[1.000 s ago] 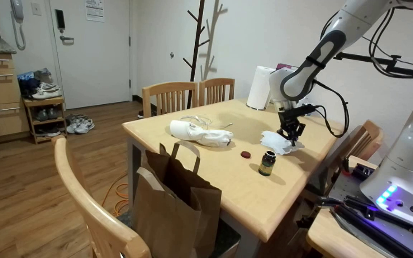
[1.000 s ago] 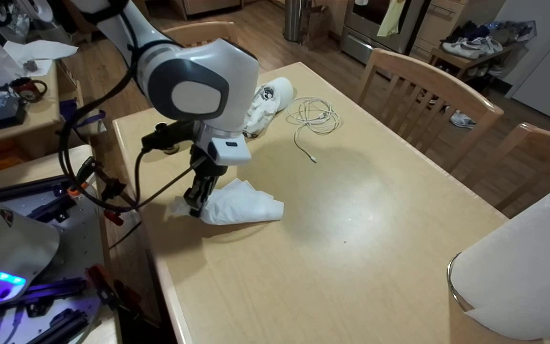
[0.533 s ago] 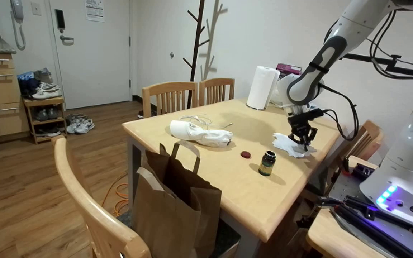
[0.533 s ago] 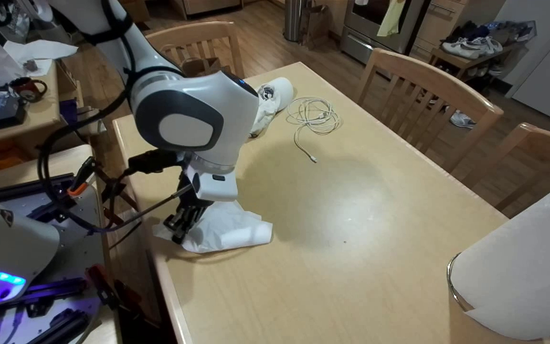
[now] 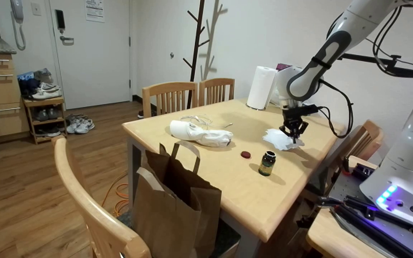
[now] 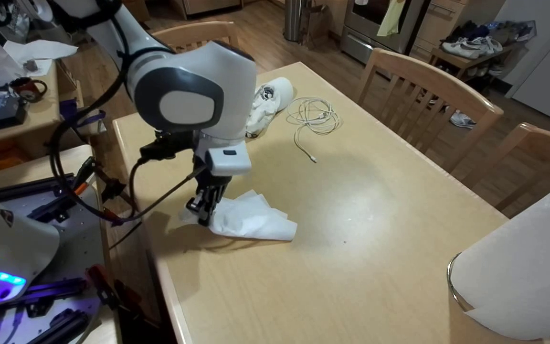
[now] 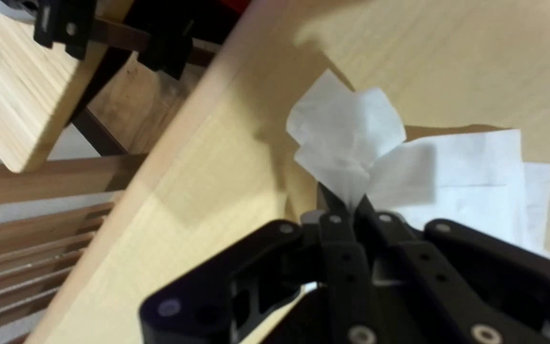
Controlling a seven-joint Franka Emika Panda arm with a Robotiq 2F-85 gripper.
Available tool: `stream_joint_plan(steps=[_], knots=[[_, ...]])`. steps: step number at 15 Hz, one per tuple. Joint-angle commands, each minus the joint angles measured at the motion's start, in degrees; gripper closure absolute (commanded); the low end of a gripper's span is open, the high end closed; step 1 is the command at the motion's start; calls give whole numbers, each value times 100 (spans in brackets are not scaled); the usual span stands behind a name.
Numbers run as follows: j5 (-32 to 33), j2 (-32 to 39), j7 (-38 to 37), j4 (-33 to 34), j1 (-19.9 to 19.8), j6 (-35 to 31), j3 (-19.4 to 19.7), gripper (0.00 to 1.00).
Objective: Use the paper towel to wipe the table
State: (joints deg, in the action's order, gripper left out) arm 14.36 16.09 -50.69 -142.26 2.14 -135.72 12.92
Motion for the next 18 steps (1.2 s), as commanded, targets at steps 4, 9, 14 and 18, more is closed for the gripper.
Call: stream_joint_plan(steps=[4, 9, 14, 18], knots=[[542, -93, 164, 1153, 391, 663, -505, 92], [999, -10, 472, 2037, 632, 1195, -902, 92], [1294, 118, 1207, 2355, 869, 1267, -1265, 93], [1487, 133, 1734, 2226, 1016, 1181, -1394, 93]])
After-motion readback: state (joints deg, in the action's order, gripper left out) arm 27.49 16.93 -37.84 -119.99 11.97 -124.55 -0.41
